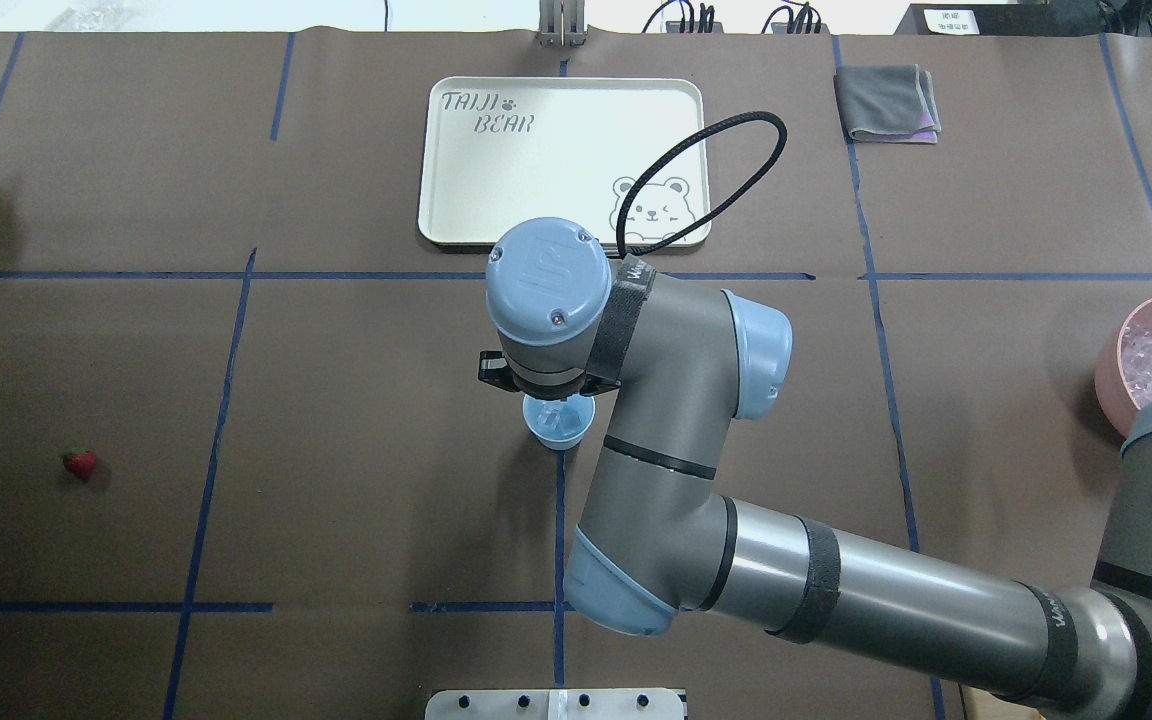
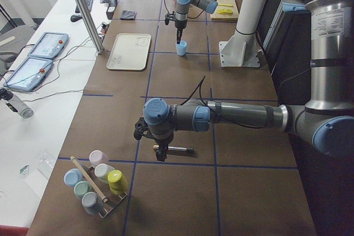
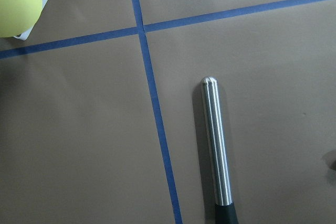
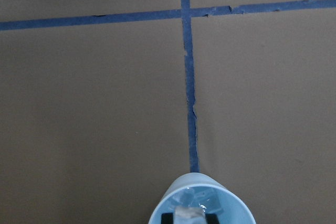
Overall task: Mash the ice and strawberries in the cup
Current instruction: 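Carry the ice cube with the right gripper into the blue cup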
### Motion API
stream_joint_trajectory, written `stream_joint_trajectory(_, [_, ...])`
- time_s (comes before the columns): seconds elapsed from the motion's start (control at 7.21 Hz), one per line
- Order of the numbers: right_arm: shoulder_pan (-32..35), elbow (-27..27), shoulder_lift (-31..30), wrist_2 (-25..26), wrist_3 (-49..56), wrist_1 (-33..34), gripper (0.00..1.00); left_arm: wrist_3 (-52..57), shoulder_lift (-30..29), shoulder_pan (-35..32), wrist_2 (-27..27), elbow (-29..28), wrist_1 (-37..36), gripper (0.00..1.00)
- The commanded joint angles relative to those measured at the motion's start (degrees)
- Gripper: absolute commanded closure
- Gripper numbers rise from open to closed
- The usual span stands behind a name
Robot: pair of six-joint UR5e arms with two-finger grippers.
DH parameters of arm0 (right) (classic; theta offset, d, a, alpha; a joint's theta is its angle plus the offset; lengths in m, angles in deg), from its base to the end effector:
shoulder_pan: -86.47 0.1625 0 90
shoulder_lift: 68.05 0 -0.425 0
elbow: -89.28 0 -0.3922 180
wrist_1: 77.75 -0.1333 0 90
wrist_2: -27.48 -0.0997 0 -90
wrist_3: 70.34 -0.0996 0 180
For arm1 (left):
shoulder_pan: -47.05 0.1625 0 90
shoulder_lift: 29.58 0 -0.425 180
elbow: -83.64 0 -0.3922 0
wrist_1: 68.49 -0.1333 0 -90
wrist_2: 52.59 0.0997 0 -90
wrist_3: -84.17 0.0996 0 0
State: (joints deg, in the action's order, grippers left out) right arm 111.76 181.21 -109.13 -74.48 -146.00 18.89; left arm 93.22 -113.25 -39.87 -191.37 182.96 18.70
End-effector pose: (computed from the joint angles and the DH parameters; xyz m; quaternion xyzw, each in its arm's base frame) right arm -0.5915 -0.4041 0.1379 0.0361 -0.3848 0.0489 0.9210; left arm -0.0344 -0.4472 0.6298 0.0229 0.4123 0.0969 0.9056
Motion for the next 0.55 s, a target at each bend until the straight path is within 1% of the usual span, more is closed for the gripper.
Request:
stream_joint_trajectory(0.0, [-0.2, -0.1, -0.3, 0.1, 0.7, 0.0, 0.58, 0.0, 0.0, 0.1, 0.1, 0.0, 0.0, 0.0])
stream_joint_trajectory(0.14, [-0.3, 0.3, -0.7, 0.2, 0.6, 0.0, 0.03, -0.1, 0.0, 0.1, 0.0, 0.0, 0.0, 0.0])
stream_joint_trajectory(0.42, [-0.3, 0.1, -0.8, 0.2, 0.6, -0.1, 0.02, -0.1, 0.0, 0.1, 0.0, 0.1, 0.0, 0.0])
